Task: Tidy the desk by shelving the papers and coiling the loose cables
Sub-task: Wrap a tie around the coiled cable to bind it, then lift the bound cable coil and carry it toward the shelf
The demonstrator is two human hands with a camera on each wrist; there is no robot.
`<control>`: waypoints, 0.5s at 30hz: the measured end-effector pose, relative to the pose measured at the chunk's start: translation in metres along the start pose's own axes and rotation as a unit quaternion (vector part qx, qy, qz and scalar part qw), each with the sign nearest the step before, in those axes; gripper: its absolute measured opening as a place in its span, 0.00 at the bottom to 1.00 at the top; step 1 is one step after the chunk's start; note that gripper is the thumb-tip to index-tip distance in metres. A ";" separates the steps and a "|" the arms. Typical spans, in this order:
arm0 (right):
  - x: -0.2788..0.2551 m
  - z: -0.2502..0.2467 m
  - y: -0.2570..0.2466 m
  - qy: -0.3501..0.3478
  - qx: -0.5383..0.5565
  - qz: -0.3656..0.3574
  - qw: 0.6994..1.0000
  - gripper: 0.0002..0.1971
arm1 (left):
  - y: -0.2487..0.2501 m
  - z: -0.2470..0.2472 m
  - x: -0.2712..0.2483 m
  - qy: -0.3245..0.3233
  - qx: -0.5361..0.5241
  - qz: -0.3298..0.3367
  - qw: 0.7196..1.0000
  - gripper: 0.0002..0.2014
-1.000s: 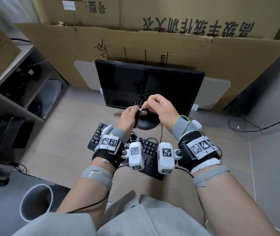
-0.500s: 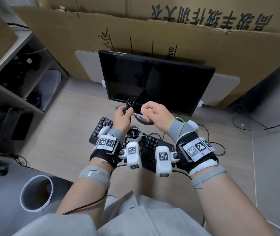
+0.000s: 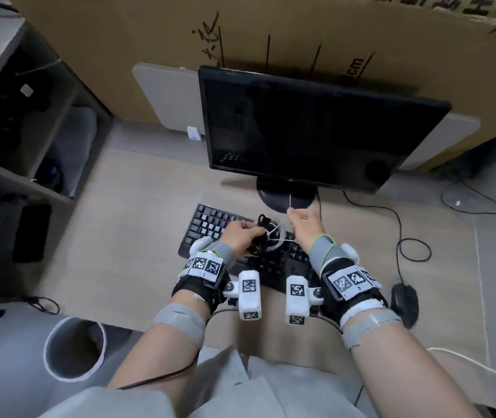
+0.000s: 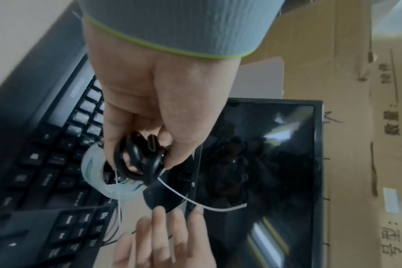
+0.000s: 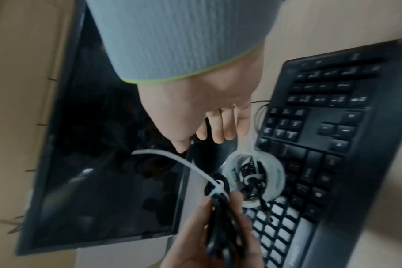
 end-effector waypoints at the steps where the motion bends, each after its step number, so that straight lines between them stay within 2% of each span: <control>1: 0.002 0.003 0.010 0.011 -0.004 0.022 1.000 0.09 | -0.001 -0.004 0.005 0.001 -0.009 -0.017 1.000 0.07; 3: 0.002 0.008 0.028 0.034 0.008 0.058 0.998 0.13 | -0.004 -0.008 0.011 -0.010 -0.016 -0.055 0.998 0.08; 5: -0.001 0.011 0.039 0.049 0.036 0.080 0.995 0.17 | -0.007 -0.005 0.017 -0.027 0.021 -0.075 0.997 0.13; 7: -0.004 0.014 0.046 0.051 0.066 0.091 0.992 0.17 | -0.008 -0.001 0.023 -0.023 0.053 -0.072 0.996 0.10; 13: -0.002 0.017 0.054 0.042 0.046 0.091 0.994 0.12 | -0.009 0.000 0.045 0.012 0.109 -0.053 0.993 0.11; 15: 0.002 0.018 0.059 0.043 0.027 0.092 0.994 0.11 | -0.007 0.002 0.052 0.047 0.153 -0.028 0.987 0.14</control>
Point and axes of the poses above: each hand's wrist, its own x-axis towards the middle knuckle, its own z-axis out of the palm, y = z × x, the point moved 3 cm from there along x, towards the middle knuckle, and after that the axes turned 9 degrees about z, right-handed, at the moved point
